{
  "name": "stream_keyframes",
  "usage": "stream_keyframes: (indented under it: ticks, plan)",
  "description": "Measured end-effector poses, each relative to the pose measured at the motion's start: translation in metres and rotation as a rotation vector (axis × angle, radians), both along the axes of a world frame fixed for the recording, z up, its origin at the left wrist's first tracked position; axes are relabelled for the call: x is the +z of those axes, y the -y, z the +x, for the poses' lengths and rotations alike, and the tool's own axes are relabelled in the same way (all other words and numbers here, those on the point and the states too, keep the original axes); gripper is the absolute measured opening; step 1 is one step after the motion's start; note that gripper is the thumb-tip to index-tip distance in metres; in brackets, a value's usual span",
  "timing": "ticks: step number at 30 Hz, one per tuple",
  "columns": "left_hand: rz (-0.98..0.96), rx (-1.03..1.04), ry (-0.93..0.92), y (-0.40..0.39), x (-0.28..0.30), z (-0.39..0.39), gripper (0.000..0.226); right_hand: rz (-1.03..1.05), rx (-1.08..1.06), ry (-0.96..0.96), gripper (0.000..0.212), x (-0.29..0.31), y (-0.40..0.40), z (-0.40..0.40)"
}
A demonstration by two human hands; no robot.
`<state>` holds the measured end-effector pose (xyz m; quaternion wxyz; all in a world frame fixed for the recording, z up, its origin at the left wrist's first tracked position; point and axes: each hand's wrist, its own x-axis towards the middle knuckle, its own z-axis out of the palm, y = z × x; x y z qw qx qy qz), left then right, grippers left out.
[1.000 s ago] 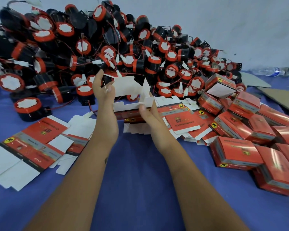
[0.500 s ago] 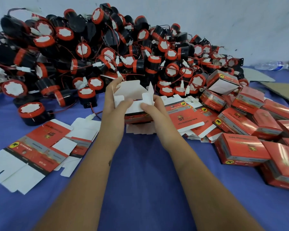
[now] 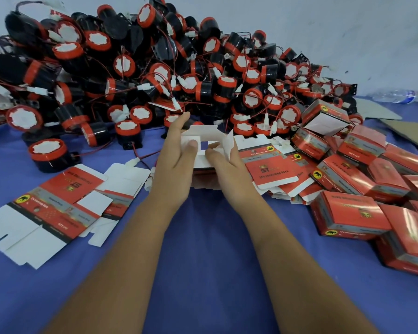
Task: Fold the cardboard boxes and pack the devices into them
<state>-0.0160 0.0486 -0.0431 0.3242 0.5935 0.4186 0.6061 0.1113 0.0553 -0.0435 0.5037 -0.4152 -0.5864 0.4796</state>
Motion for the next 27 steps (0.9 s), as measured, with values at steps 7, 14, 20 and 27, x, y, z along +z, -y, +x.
stream_keyframes:
  ticks: [7,14,20,27]
  plan:
    - [-0.165,0.092,0.317,-0.005,0.006,0.001,0.037,-0.074,-0.005,-0.067,0.042,0.022,-0.008,-0.008]
    - [-0.140,-0.058,0.485,-0.003,0.011,-0.005,0.045,-0.083,0.042,-0.142,0.019,0.011,-0.005,-0.004]
    - [-0.121,-0.134,0.385,0.002,0.007,0.000,0.032,-0.175,0.036,-0.261,0.022,0.011,0.000,-0.007]
    - [-0.156,-0.138,0.264,0.001,0.007,0.001,0.025,-0.168,0.195,-0.559,0.030,0.014,0.004,0.004]
